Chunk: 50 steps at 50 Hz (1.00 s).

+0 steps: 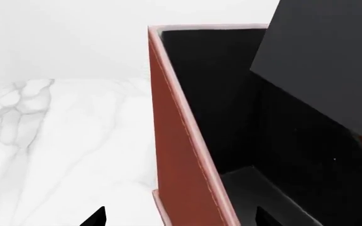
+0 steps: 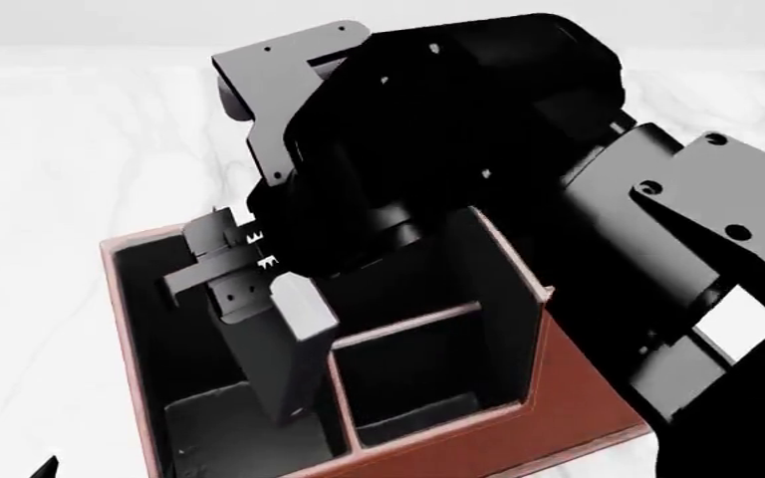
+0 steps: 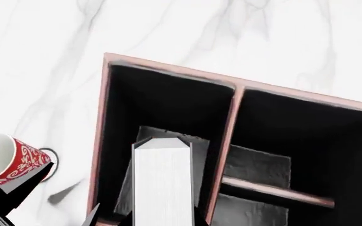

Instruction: Pick up the book and place it in the left compartment of the caddy.

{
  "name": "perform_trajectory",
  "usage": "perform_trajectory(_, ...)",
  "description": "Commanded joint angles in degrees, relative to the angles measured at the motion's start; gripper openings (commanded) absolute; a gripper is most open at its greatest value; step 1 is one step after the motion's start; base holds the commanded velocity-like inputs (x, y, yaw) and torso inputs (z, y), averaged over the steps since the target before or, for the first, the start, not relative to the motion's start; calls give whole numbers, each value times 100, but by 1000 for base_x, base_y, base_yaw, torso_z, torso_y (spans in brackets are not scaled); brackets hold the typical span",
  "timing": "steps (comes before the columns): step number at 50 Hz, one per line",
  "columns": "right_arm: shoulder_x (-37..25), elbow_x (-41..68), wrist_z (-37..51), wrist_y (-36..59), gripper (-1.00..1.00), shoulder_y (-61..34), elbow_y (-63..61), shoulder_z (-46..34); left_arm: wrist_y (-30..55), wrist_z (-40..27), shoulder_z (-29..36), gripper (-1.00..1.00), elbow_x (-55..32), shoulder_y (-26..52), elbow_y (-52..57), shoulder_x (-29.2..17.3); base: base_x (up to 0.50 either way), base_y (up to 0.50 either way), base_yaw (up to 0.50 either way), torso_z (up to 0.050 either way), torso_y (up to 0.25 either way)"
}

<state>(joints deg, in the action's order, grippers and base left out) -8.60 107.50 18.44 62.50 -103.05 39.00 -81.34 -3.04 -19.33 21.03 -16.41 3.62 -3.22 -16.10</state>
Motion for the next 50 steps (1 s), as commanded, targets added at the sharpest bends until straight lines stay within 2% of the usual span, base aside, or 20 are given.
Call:
perform_trajectory(1,660,-889,-910,-296,-100,81,846,-56,-22,110,-132,100,97,2,-24,105,0,0,0,0,0)
perform_trajectory(7,858,-1011,-1209,-648,-100,265,1010,-423,-36,108,-115,100,92,1,-23,97,0,0,0,0,0)
perform_trajectory(13,860,-934,-851,-1189,-100,505,802,-870,-33,107,-101,100,77,2,-10,88,0,0,0,0,2)
perform_trajectory(26,860,-1282,-500,-1777,-100,1117,474,-925,-55,114,-51,100,70,3,-25,76,0,0,0,0,1)
perform_trajectory(50,860,-1635,-708,-2121,-100,1434,287,-876,-65,102,34,100,62,-20,12,46,0,0,0,0,1)
